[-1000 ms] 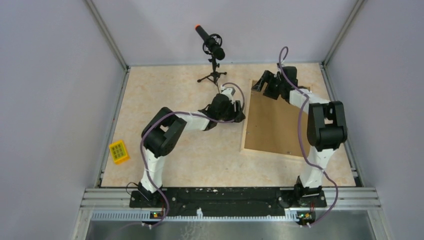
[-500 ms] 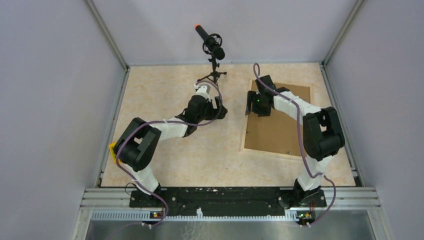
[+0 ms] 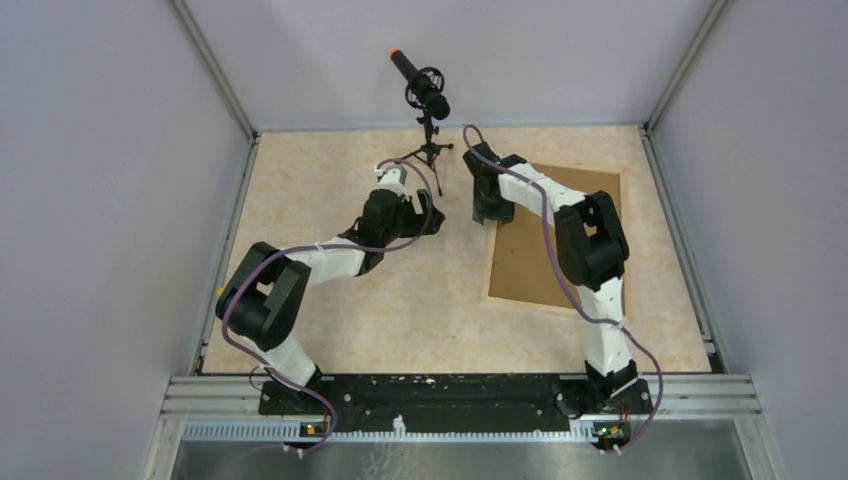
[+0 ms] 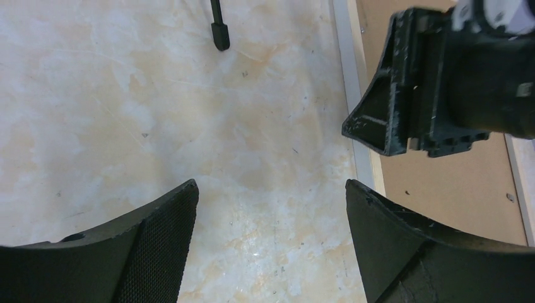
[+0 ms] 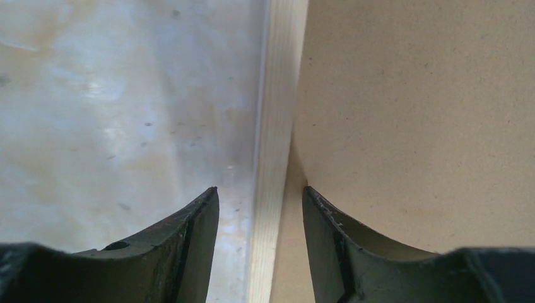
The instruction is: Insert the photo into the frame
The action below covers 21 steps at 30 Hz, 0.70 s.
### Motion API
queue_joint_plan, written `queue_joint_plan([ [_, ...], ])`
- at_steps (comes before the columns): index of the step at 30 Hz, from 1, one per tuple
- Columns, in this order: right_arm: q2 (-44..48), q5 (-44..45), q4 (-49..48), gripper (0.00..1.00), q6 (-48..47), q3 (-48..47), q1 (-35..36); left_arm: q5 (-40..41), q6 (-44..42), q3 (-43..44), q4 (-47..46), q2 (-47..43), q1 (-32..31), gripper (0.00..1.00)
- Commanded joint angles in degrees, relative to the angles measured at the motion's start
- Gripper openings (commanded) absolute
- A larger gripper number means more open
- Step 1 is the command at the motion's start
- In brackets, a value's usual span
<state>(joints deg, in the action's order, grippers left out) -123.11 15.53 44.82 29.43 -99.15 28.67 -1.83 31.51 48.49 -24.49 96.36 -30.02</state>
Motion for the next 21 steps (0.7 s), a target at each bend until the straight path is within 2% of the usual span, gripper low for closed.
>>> queue_joint_plan([
  [1, -2.92, 6.40, 4.35, 0.48, 0.89, -3.55, -0.01, 0.15, -0.43, -1.02, -3.59, -2.76, 1.10, 0.90],
  [3, -3.29, 5.98, 2.97, 0.43, 0.39, -3.02, -0.01, -0.20, -0.32, -1.06, -3.73, -2.79, 1.39, 0.90],
  [5, -3.77, 5.00, 1.52, 0.34, -1.28, -3.06, -0.01, -0.33, -0.26, -1.16, -3.72, -2.71, 1.57, 0.90],
  [7, -4.58, 3.68, 0.82, 0.19, -3.98, -3.65, 0.03, -0.60, -0.09, -1.28, -3.98, -2.71, 1.86, 0.90],
  [9, -4.84, 2.59, -0.02, 0.00, -7.21, -3.32, -0.01, -0.99, 0.12, -1.45, -4.19, -2.71, 2.14, 0.90],
  [13, -3.63, 2.45, 2.43, 0.00, -15.61, -2.81, -0.01, -1.42, 0.22, -1.40, -4.16, -2.65, 2.64, 0.90],
  [21, 12.82, -1.63, -6.95, 0.00, -36.07, 16.34, -0.02, -2.90, 0.66, -0.98, -4.08, -1.91, 3.17, 0.90],
])
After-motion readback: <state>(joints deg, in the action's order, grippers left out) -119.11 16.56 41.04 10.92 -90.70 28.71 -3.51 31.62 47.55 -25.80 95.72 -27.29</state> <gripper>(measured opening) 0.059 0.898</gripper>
